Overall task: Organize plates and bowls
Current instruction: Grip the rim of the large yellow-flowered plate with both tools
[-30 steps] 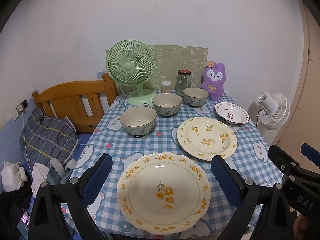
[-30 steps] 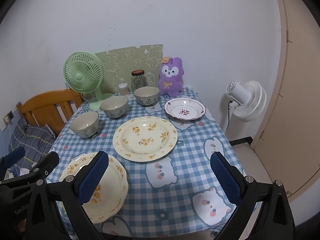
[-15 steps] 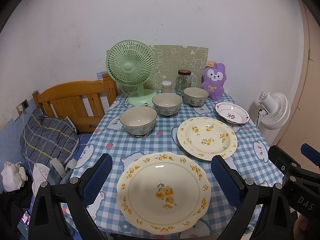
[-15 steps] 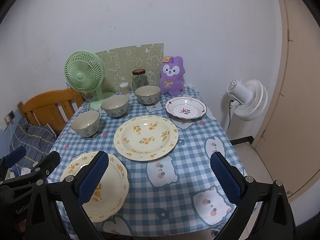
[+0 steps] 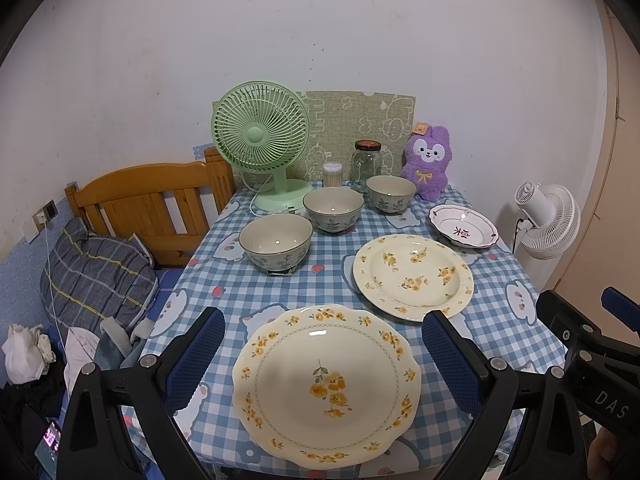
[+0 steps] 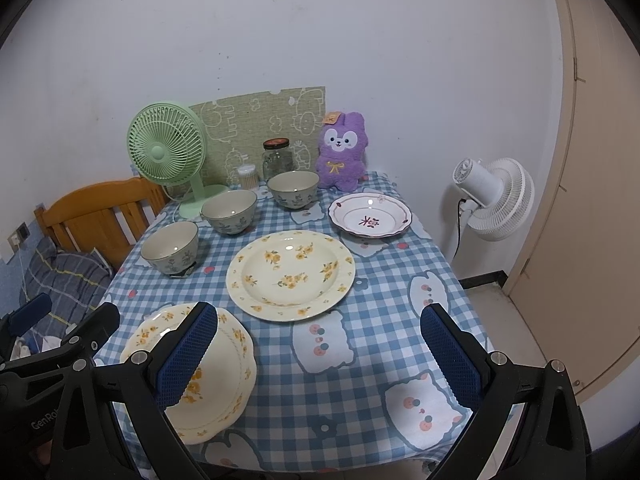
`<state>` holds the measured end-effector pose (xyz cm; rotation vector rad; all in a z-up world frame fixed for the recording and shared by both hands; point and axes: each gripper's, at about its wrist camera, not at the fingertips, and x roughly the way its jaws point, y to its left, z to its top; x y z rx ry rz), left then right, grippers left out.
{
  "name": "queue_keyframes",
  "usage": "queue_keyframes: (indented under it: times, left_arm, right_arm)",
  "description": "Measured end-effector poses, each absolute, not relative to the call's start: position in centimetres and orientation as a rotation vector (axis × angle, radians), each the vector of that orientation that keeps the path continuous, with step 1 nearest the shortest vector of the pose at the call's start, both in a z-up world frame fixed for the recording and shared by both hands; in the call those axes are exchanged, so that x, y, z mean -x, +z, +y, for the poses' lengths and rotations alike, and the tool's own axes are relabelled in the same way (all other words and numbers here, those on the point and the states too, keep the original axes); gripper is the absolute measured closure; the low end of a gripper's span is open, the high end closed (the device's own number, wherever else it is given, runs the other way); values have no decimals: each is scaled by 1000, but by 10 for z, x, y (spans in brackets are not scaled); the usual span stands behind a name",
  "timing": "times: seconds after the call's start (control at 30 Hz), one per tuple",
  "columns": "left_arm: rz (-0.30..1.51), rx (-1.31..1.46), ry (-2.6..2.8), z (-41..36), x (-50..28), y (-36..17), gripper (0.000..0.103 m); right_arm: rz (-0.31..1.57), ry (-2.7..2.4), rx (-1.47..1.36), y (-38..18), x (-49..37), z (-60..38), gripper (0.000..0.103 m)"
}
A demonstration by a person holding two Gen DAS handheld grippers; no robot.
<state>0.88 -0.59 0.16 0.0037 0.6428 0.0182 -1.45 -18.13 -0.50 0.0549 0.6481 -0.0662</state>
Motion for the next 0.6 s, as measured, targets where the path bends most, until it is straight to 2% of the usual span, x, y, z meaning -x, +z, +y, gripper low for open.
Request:
queue_keyframes:
  times: [0.6]
  left_arm:
    - [642,-11,22,-6,-11,0,7]
  right_arm:
    - [672,-48,-55,-2,3,-174,4]
